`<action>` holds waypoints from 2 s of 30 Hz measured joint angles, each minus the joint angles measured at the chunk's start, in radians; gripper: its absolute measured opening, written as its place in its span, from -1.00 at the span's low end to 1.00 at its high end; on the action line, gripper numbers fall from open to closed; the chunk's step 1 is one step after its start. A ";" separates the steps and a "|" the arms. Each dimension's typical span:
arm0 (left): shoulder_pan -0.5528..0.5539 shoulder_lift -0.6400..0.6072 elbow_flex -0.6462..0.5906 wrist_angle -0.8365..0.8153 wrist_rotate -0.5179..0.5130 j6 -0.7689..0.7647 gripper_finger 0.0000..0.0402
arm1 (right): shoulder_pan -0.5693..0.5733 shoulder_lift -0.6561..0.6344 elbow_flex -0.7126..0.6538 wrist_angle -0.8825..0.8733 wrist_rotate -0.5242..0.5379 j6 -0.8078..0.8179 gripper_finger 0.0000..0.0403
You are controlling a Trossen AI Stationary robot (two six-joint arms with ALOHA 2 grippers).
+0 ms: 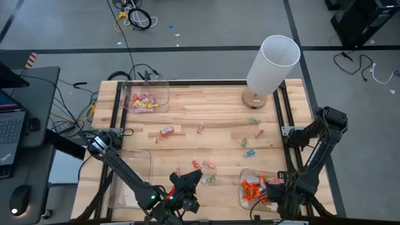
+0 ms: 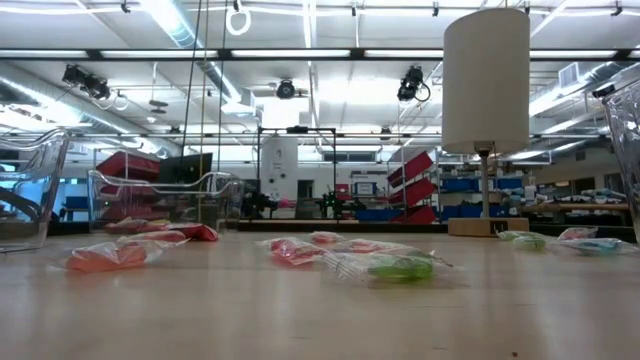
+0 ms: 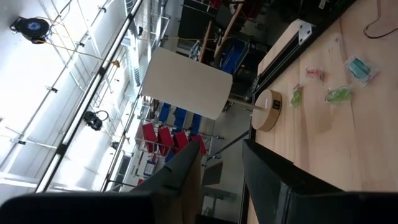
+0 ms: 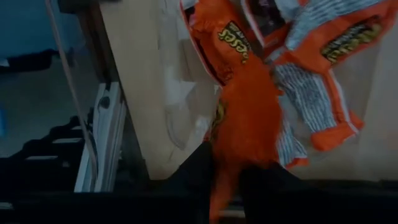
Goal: Sort candy
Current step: Put the chocolate into the bottom right transparent bin
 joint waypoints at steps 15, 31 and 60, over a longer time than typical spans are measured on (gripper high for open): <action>0.000 0.000 0.000 0.000 0.000 0.000 -0.39 | -0.001 0.033 0.000 0.020 -0.017 -0.011 -0.47; 0.000 0.000 0.000 0.000 -0.001 -0.006 -0.39 | -0.025 0.033 0.005 -0.040 0.090 -0.036 -0.49; 0.246 -0.019 -0.001 -0.283 0.703 -0.370 -0.39 | -0.273 -0.083 0.336 -0.201 0.770 -0.700 -0.59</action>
